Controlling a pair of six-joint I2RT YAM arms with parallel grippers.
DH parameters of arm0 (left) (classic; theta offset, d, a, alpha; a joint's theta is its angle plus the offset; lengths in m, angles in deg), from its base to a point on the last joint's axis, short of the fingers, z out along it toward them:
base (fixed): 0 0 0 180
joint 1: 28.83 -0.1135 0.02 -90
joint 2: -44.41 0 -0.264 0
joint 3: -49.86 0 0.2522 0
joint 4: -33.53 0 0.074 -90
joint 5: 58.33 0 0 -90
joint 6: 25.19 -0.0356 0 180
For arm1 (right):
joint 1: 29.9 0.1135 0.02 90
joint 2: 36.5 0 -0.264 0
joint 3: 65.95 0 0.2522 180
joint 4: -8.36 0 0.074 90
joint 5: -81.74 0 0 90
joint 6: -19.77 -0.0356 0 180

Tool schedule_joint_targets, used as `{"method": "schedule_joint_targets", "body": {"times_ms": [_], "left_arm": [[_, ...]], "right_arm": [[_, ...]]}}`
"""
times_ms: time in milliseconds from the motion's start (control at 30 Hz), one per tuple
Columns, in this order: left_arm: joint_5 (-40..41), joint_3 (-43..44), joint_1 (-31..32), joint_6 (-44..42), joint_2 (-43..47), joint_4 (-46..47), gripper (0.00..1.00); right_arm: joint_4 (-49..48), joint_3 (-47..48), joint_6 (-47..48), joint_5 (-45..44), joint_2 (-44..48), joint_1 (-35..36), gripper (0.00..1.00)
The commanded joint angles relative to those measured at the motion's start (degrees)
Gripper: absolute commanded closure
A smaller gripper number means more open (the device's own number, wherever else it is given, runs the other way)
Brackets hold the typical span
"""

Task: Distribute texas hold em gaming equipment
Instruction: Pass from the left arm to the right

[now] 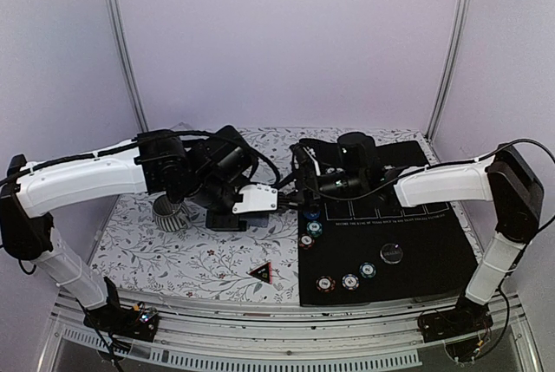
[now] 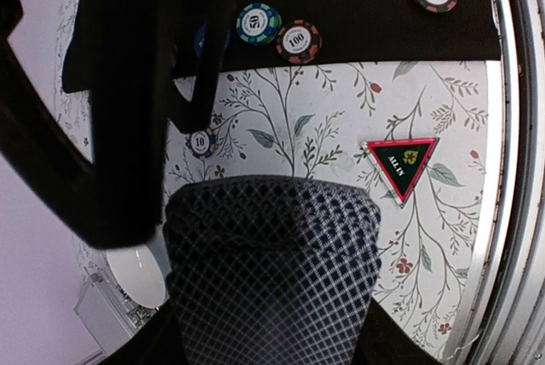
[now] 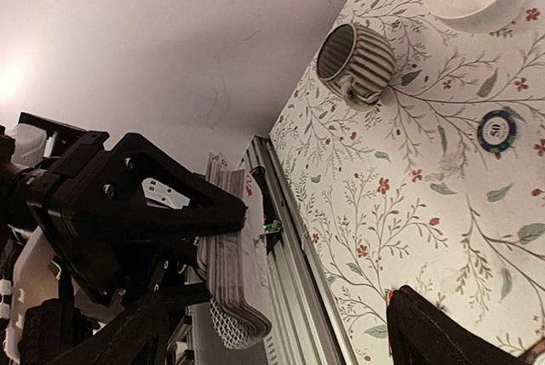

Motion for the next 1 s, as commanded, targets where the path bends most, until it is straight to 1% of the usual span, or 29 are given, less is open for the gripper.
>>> {"method": "schedule_joint_targets", "body": {"times_ms": [0,167,333,500,533,600,667,733,800,867,933,967], "left_arm": [[2.30,1.67,0.67,2.00,0.42,-1.94,0.43],[4.12,1.47,0.63,3.16,0.69,-1.62,0.43],[3.40,1.86,0.62,4.63,0.86,0.59,0.43],[2.79,2.32,0.67,5.53,0.64,0.88,0.43],[2.63,2.36,0.67,5.68,0.80,0.83,0.43],[2.06,2.23,0.67,5.81,1.07,0.96,0.43],[1.80,2.00,0.68,6.00,1.21,0.92,0.43],[1.66,1.86,0.68,6.35,1.22,0.88,0.44],[1.18,1.83,0.73,6.75,1.43,0.87,0.43],[0.16,1.92,0.69,7.41,1.97,0.92,0.41],[-0.79,1.94,0.81,8.66,2.72,1.79,0.32],[-1.35,1.94,0.81,9.51,3.05,2.33,0.26]], "right_arm": [[-8.81,3.55,-5.52,3.22,-4.66,3.14,0.09],[-13.11,2.72,-8.75,3.02,-6.33,4.19,0.11],[-15.26,3.20,-10.87,1.96,-9.10,5.63,0.15],[-17.82,4.74,-13.37,2.00,-11.96,5.98,0.28],[-17.89,4.94,-13.41,1.89,-12.10,5.98,0.32],[-18.09,5.20,-13.43,1.70,-12.13,5.99,0.44],[-18.02,5.25,-13.10,1.51,-11.92,5.94,0.60],[-17.86,5.05,-12.54,1.29,-11.44,5.95,0.75],[-17.09,4.60,-11.79,0.94,-10.57,5.87,0.95],[-15.26,4.21,-10.33,0.61,-9.41,5.51,0.98],[-12.97,3.85,-8.61,0.22,-7.80,5.02,0.98],[-11.38,3.72,-6.96,0.18,-6.92,4.71,0.98]]}}
